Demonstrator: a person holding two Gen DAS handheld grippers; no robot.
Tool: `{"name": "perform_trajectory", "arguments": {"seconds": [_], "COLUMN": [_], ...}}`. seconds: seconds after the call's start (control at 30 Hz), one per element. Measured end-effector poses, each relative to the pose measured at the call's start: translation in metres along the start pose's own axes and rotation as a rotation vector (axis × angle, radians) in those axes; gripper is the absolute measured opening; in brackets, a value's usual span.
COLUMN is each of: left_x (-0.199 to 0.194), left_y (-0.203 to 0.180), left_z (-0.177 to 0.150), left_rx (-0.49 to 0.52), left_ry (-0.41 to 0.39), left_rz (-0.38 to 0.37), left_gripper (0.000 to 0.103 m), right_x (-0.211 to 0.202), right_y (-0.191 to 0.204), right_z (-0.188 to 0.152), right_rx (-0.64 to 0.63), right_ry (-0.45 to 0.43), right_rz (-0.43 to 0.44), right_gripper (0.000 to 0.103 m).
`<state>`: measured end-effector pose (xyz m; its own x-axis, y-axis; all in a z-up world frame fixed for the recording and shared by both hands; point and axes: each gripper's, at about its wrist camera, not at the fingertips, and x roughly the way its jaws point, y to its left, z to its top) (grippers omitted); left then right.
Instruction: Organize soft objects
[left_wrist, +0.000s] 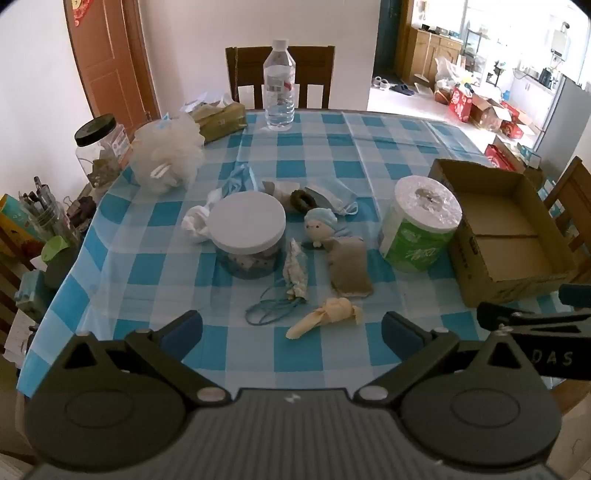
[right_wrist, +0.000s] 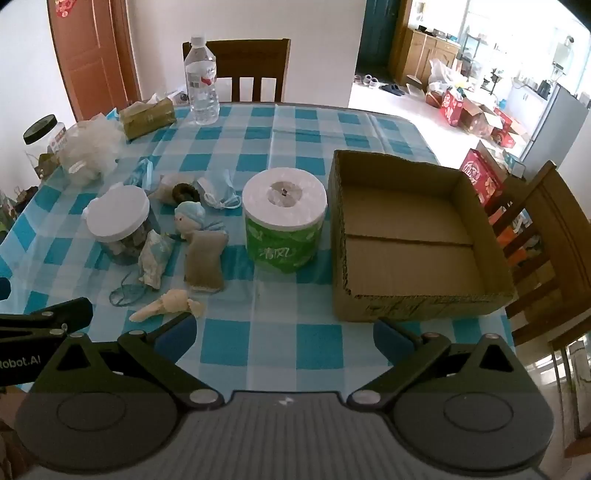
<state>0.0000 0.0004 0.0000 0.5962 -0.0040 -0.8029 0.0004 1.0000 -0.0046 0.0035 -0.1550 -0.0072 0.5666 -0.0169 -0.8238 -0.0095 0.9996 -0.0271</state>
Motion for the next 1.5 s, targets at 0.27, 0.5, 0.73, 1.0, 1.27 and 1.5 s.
{"name": "perform_trajectory", "arguments": {"seconds": [0.27,0.5,0.73,1.0,1.27,1.5], "left_x": [-0.001,0.000,0.000,0.002,0.003,0.003], "left_y": [-0.001,0.000,-0.001,0.005,0.006,0.005], "left_z": [0.000,0.000,0.000,0.000,0.000,0.000], "left_rx": [0.007,0.005,0.007,0.009,0.009,0.010], "left_ry": [0.006,0.004,0.005,0.007,0.008,0.008], "left_rz": [0.001,0.007,0.009,0.012,0.012,0.014], "left_gripper": [0.102,0.102,0.102,0.102,0.102,0.102], "right_x": [-0.001,-0.003,-0.002,-0.003,-0.002,-0.005], "right_y": [0.000,-0.001,-0.001,-0.001,-0.001,-0.003], "right_z": [0.001,0.001,0.002,0.001,0.002,0.007], "right_rx": [-0.005,-0.002,-0.002,-0.002,-0.003,-0.002], "right_ry": [0.007,-0.009,-0.009,-0.010,-0.005,-0.010], "right_rz": [-0.004,-0.002,-0.001,-0.001,-0.002,0.000], "right_gripper": [0.103,0.103,0.103,0.103,0.103,0.103]}}
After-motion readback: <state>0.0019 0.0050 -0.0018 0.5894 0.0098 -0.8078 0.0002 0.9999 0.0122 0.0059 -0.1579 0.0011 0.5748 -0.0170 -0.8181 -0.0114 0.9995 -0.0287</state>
